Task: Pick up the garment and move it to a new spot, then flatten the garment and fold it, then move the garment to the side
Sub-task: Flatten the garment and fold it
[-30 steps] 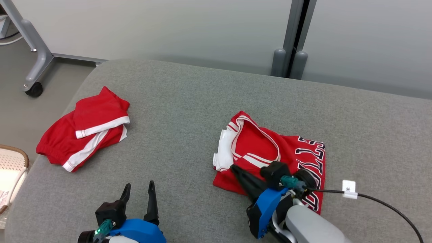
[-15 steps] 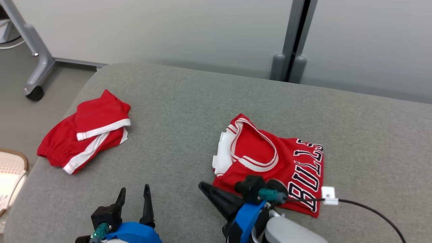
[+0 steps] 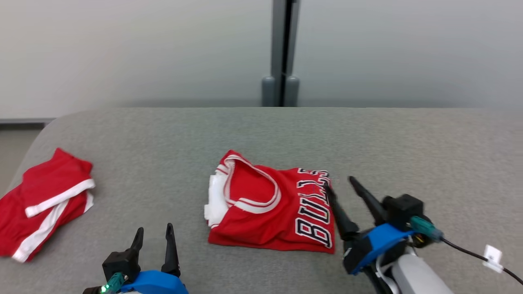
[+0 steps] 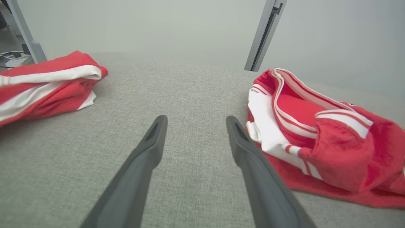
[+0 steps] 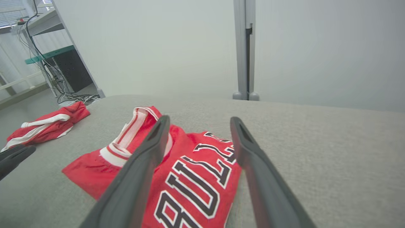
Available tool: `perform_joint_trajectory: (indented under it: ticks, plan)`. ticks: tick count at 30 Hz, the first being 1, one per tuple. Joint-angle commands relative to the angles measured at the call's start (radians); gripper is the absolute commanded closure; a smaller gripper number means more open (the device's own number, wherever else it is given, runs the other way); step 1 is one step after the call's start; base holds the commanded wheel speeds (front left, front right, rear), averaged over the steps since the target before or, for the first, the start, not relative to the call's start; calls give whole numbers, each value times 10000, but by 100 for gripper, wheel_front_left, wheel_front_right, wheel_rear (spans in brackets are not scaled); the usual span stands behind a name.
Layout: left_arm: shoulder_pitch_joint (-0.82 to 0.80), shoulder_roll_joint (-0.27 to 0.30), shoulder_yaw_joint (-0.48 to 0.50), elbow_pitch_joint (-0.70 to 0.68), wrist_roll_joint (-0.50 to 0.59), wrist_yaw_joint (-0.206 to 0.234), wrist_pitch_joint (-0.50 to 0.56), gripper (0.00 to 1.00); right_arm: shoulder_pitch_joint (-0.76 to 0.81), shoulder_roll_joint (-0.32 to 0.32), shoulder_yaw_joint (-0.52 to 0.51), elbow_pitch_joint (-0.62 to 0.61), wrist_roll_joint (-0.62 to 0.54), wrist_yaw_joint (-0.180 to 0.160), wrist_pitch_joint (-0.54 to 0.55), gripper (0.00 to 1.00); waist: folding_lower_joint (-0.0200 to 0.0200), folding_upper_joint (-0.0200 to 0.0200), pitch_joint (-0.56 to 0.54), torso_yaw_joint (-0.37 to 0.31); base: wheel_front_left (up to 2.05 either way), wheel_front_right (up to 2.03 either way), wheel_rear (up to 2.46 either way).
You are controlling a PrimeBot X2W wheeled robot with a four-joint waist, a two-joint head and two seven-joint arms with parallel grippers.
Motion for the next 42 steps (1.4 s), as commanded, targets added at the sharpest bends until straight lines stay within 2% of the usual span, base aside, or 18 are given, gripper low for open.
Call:
perform_joint_trajectory:
  ticks: [1,9,17,29,34,42]
  plan:
    - [51,7,59,-64,87,20,-45,0,313,30,-348,-122,-200,0,-27,0,1,0,-276,-410,0,0,0]
    - [366,5,461,-84,291,54,-45,0,1744,125,-2340,-594,-968,0,-28,0,1,0,-461,-1191,0,0,0]
    - [687,7,780,-175,484,122,-45,0,2470,121,-2428,-740,-583,0,-28,0,1,0,-558,-1361,0,0,0]
    - [445,7,601,-193,482,-5,-45,0,2132,123,-2284,-470,-456,0,-28,0,1,0,-450,-914,0,0,0]
    - [385,9,456,-117,426,-44,-45,0,1714,124,-1374,-49,-388,0,-29,0,1,0,-328,-562,0,0,0]
    - [219,5,129,-46,255,-88,-45,0,148,113,1416,1159,-246,-1,-25,0,1,0,-75,365,0,0,0]
